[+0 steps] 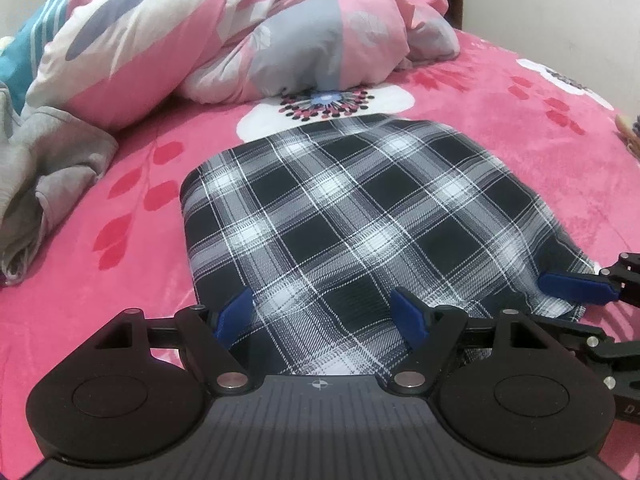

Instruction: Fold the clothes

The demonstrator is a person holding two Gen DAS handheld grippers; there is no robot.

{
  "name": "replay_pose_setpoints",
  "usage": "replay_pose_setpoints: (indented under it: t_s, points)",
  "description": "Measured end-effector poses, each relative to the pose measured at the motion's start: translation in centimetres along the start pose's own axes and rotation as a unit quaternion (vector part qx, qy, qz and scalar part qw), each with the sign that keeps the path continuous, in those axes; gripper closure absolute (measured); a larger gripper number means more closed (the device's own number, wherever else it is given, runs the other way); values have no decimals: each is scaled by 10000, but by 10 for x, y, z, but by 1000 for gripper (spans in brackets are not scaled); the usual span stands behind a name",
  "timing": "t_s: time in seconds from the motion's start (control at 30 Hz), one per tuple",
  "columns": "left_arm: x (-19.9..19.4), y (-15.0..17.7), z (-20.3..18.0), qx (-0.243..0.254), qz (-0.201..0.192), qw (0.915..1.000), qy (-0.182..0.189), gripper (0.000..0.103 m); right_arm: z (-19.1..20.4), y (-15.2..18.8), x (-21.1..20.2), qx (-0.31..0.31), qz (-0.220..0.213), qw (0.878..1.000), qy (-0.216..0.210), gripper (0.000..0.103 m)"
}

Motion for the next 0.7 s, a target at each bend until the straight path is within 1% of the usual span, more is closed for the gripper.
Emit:
replay_pose_setpoints:
  t_s: [0.07, 0.17, 0.23, 0.33, 0.47, 0.53, 0.57, 0.6, 0.67, 0.7]
  points:
    - [-5, 0, 0, -71, -100, 9999, 13, 26, 0, 1, -1, -18, -29, 10000, 8, 64]
    - [-21, 1, -3, -172, -376, 9991, 105, 26, 2, 5, -4, -85, -178, 9998, -4, 61]
    - [-32, 3, -2, -236, -560, 9981, 125, 26, -1, 5, -6, 40, -229, 9997, -81, 61]
    - [-45, 11, 6, -547, -656, 9961, 243, 24, -7, 6, -8, 277, -290, 9990, -220, 61]
    - [-57, 28, 22, -1058, -679, 9914, 367, 24, -13, 5, -12, 530, -407, 9971, -351, 61]
    - [-62, 36, 27, -1145, -695, 9903, 376, 22, -18, 4, -19, 705, -576, 9950, -404, 54]
    - [-65, 40, 29, -1145, -712, 9902, 360, 20, -21, 3, -22, 822, -673, 9934, -429, 46]
    - [-67, 44, 30, -1146, -727, 9901, 344, 17, -26, 3, -26, 983, -775, 9912, -431, 36]
    - [-71, 52, 32, -1162, -738, 9899, 338, 12, -38, 2, -31, 1357, -936, 9856, -386, 30]
    - [-74, 57, 33, -1203, -740, 9892, 394, 9, -45, 3, -33, 1567, -974, 9822, -344, 26]
Point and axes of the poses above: each gripper's, at about its wrist camera, not at the fingertips, and x roughly the way its jaws point, z to its left, y to its underside, the point moved 8 cm from there along x, roughly the way its jaws point, and after that the axes turned 10 degrees about y, right-handed, at the moved point
